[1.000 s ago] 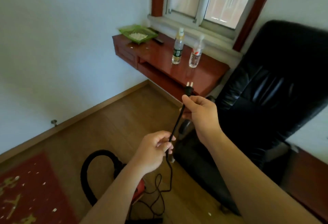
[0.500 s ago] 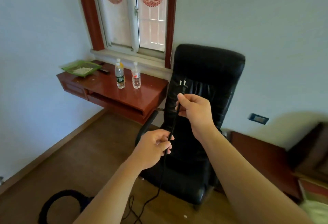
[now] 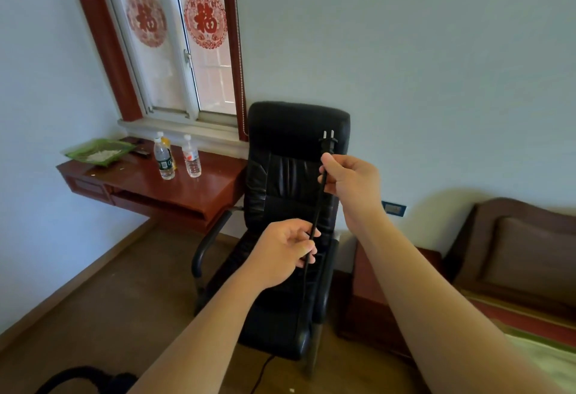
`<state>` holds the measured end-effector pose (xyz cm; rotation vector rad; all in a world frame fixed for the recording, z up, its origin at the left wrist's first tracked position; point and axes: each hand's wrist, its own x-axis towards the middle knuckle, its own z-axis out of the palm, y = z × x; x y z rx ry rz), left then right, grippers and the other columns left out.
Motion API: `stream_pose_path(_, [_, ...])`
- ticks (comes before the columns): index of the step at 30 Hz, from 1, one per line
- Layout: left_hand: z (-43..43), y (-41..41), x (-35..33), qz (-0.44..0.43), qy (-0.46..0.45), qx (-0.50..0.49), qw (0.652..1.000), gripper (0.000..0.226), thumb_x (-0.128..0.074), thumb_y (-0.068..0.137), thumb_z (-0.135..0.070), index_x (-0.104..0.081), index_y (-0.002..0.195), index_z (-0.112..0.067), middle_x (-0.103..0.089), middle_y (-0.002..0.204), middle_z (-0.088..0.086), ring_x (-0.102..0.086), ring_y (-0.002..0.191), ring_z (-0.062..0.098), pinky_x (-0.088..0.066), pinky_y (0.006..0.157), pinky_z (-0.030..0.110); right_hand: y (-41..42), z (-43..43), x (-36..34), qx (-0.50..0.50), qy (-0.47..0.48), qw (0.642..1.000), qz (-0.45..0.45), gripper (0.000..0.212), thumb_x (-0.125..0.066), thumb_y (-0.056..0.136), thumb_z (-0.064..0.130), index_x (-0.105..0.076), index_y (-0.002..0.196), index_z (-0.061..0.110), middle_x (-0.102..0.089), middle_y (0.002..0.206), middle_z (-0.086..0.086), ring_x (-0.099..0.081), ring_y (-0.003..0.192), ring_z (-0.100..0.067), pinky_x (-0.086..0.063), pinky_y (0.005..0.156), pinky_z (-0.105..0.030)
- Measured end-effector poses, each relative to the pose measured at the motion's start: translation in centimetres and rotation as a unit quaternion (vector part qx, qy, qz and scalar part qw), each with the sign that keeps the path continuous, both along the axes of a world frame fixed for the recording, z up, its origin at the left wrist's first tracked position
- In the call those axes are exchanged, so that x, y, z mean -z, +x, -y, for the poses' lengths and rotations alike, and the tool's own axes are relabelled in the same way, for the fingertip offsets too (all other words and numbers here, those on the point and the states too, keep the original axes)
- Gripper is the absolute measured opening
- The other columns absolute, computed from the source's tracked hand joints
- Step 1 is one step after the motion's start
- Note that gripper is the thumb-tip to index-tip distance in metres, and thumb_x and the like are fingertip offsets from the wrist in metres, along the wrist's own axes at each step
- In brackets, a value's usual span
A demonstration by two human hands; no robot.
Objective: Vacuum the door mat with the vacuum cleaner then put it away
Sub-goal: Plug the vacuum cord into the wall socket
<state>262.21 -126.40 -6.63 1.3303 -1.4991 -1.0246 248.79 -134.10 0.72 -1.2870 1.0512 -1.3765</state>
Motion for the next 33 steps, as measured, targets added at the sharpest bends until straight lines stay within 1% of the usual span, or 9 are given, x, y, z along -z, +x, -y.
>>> stream_pose_path(2, [0.3,-2.1,-0.5,0.000,0.002,0.010,1.000,0.022,-0.055,0.098,0.002,-0.068,0.103,-0.014,-0.067,0.078,0.003,-0.070,0.072,0.015,-0.061,0.076,0.041,-2.3,0.1,-0.4,0.009,0.002,1.000,0.003,0.022,-0.067,0.096,0.024,-0.073,0.076,0.016,-0.068,0.070,0.002,-0.066,0.070,-0.013,-0.058,0.072,-0.029])
stream_pose_path(4, [0.7,-3.6,-0.9,-0.001,0.005,0.016,1.000,0.023,-0.055,0.098,0.002,-0.069,0.100,-0.017,-0.068,0.077,0.001,-0.070,0.072,0.016,-0.060,0.079,0.048,-3.9,0.4,-0.6,0.016,0.005,1.000,0.005,0.023,-0.067,0.096,0.024,-0.074,0.077,0.013,-0.069,0.071,-0.001,-0.066,0.069,-0.014,-0.059,0.072,-0.030])
stream_pose_path(7, [1.8,-6.0,-1.3,0.005,0.006,0.036,0.999,0.022,-0.056,0.098,0.002,-0.069,0.099,-0.016,-0.068,0.075,0.000,-0.070,0.071,0.016,-0.058,0.081,0.052,-6.6,0.9,-1.0,0.034,0.011,0.999,0.021,0.021,-0.067,0.096,0.021,-0.072,0.079,0.010,-0.067,0.071,-0.002,-0.064,0.067,-0.014,-0.056,0.068,-0.027])
stream_pose_path(11, [4.2,-8.3,-1.2,0.002,0.007,0.062,0.998,0.021,-0.057,0.097,0.002,-0.069,0.101,-0.014,-0.069,0.077,0.003,-0.071,0.072,0.020,-0.059,0.081,0.057,-9.5,2.2,-1.2,0.063,0.017,0.997,0.037,0.021,-0.067,0.096,0.017,-0.071,0.077,0.013,-0.066,0.065,0.002,-0.064,0.065,-0.014,-0.058,0.067,-0.028])
stream_pose_path(14, [6.3,-10.0,-1.0,0.004,0.003,0.091,0.996,0.021,-0.057,0.098,0.001,-0.069,0.101,-0.016,-0.070,0.079,0.006,-0.072,0.074,0.022,-0.059,0.080,0.057,-11.2,3.6,-1.0,0.088,0.024,0.995,0.043,0.017,-0.066,0.096,0.016,-0.071,0.080,0.012,-0.066,0.069,0.000,-0.064,0.065,-0.014,-0.056,0.065,-0.026])
stream_pose_path(18, [9.7,-12.1,-0.6,0.000,-0.003,0.127,0.992,0.018,-0.059,0.097,-0.001,-0.070,0.101,-0.015,-0.072,0.084,0.011,-0.074,0.077,0.025,-0.058,0.080,0.058,-13.4,6.0,-0.8,0.127,0.027,0.991,0.034,0.013,-0.067,0.096,0.018,-0.072,0.087,0.010,-0.067,0.072,0.001,-0.065,0.065,-0.014,-0.052,0.063,-0.028])
stream_pose_path(21, [12.4,-13.4,-0.7,-0.006,-0.008,0.158,0.987,0.016,-0.059,0.097,-0.001,-0.069,0.103,-0.011,-0.073,0.089,0.016,-0.074,0.080,0.029,-0.058,0.081,0.057,-14.7,7.8,-1.0,0.157,0.025,0.986,0.043,0.012,-0.066,0.096,0.016,-0.071,0.089,0.008,-0.067,0.073,-0.001,-0.064,0.063,-0.013,-0.053,0.062,-0.024])
stream_pose_path(27, [17.2,-14.9,-1.0,0.010,-0.010,0.218,0.976,0.014,-0.060,0.098,-0.004,-0.070,0.101,-0.014,-0.072,0.082,0.004,-0.075,0.081,0.026,-0.061,0.078,0.053,-16.5,10.6,-1.2,0.207,0.019,0.976,0.055,0.011,-0.066,0.096,0.014,-0.070,0.089,0.007,-0.065,0.073,-0.002,-0.062,0.059,-0.010,-0.054,0.059,-0.021])
stream_pose_path(33, [20.6,-16.8,-0.8,0.015,-0.010,0.240,0.971,0.014,-0.061,0.098,-0.004,-0.070,0.103,-0.014,-0.073,0.083,0.005,-0.075,0.081,0.027,-0.061,0.080,0.053,-18.8,13.4,-1.0,0.225,0.015,0.972,0.062,0.012,-0.065,0.096,0.014,-0.071,0.090,0.006,-0.065,0.073,-0.002,-0.062,0.061,-0.012,-0.053,0.059,-0.021])
